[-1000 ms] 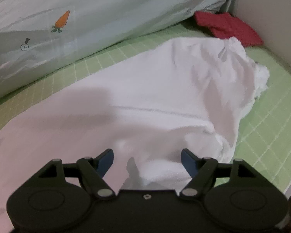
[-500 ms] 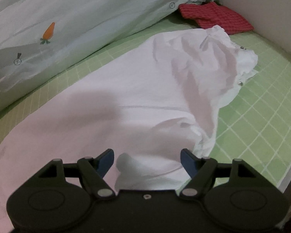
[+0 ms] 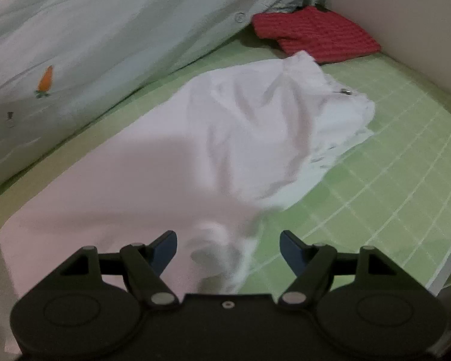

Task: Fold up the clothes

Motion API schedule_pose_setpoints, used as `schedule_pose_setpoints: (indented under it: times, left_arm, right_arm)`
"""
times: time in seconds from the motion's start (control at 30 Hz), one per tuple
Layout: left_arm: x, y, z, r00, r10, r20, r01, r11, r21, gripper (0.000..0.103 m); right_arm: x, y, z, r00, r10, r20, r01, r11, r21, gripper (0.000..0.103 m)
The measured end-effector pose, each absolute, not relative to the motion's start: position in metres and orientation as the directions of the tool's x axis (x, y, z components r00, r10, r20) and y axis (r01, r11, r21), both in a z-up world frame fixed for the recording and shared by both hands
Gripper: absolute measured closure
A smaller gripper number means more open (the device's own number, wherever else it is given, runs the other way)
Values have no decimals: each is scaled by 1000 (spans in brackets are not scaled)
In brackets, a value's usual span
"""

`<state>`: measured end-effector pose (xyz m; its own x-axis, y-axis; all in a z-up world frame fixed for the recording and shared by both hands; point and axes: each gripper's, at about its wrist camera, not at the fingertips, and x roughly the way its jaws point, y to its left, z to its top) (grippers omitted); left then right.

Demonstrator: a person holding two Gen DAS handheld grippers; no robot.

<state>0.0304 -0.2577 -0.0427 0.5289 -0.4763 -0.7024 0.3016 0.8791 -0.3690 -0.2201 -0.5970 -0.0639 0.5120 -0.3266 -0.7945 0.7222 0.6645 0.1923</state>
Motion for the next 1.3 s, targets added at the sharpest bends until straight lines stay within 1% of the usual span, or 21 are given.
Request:
schedule_pose_setpoints:
  times: [0.07, 0.17, 0.27, 0.37, 0.43, 0.47, 0.5, 0.6, 0.63, 0.7, 0.77, 0.87, 0.9, 0.93, 0.97, 1.0, 1.1, 1.17, 1.2, 1.27, 1.3]
  left_arm:
    - [18, -286, -58, 486, -477, -733, 323, 877, -356, 96]
    - [4, -307, -88, 439, -417, -796, 268, 906, -327, 95]
    - [1, -312, -91, 445, -393, -805, 232, 919, -320, 92]
    - [-1, -316, -76, 452, -411, -792, 238, 911, -337, 82]
    - [-3, -315, -60, 477, -447, -757, 248, 894, -373, 74]
    - [-2, -314, -52, 498, -453, -739, 248, 891, -379, 67]
    - [-2, -313, -46, 523, -441, -729, 245, 898, -366, 62]
    - [6, -317, -37, 584, -345, -735, 233, 938, -256, 58]
    - [12, -320, -39, 589, -313, -745, 231, 949, -216, 56]
    - [20, -325, -46, 579, -279, -766, 230, 957, -174, 46]
    - [28, -330, -57, 558, -258, -789, 239, 960, -145, 41]
    - [31, -340, -70, 520, -225, -824, 265, 960, -95, 42]
    - [30, -342, -73, 515, -212, -831, 271, 960, -76, 46]
    - [30, -343, -75, 514, -194, -836, 274, 960, -55, 58]
    - [29, -345, -78, 513, -176, -840, 276, 961, -33, 89]
    - [29, -344, -80, 516, -162, -841, 269, 963, -20, 93]
    - [27, -331, -70, 517, -237, -823, 263, 958, -111, 96]
    - [18, -330, -56, 515, -284, -809, 317, 940, -127, 96]
    - [11, -329, -48, 506, -324, -799, 347, 925, -155, 96]
    - [2, -326, -43, 454, -413, -790, 376, 892, -250, 96]
    - [1, -325, -49, 416, -432, -800, 378, 883, -280, 95]
  right_arm:
    - [-225, -611, -68, 505, -320, -802, 722, 666, 189, 27]
    - [-230, -630, -74, 493, -311, -813, 714, 678, 174, 27]
    - [-232, -647, -80, 494, -286, -821, 698, 693, 179, 27]
    - [-228, -658, -81, 503, -265, -823, 686, 701, 194, 26]
    - [-223, -664, -79, 509, -258, -821, 681, 704, 201, 26]
    - [-220, -666, -78, 514, -256, -818, 677, 707, 204, 26]
    - [-217, -667, -76, 523, -259, -812, 672, 711, 207, 26]
    - [-203, -668, -71, 542, -267, -797, 659, 723, 206, 25]
    - [-199, -669, -71, 544, -266, -796, 658, 724, 208, 24]
    - [-190, -671, -73, 544, -262, -797, 658, 723, 211, 23]
    - [-184, -671, -76, 538, -259, -802, 657, 725, 207, 22]
    - [-183, -671, -79, 535, -260, -804, 663, 720, 208, 22]
    - [-183, -672, -80, 533, -261, -805, 666, 716, 210, 22]
    - [-184, -673, -80, 532, -262, -805, 670, 712, 211, 22]
    - [-185, -673, -80, 529, -265, -806, 674, 708, 209, 22]
    - [-186, -673, -79, 525, -272, -806, 680, 704, 206, 22]
    - [-190, -675, -80, 514, -288, -808, 698, 688, 198, 22]
    - [-193, -677, -81, 508, -294, -810, 709, 677, 199, 22]
    - [-194, -677, -81, 506, -295, -811, 713, 672, 200, 22]
    - [-196, -677, -80, 503, -299, -811, 719, 666, 201, 22]
    - [-195, -677, -80, 502, -300, -811, 720, 664, 200, 22]
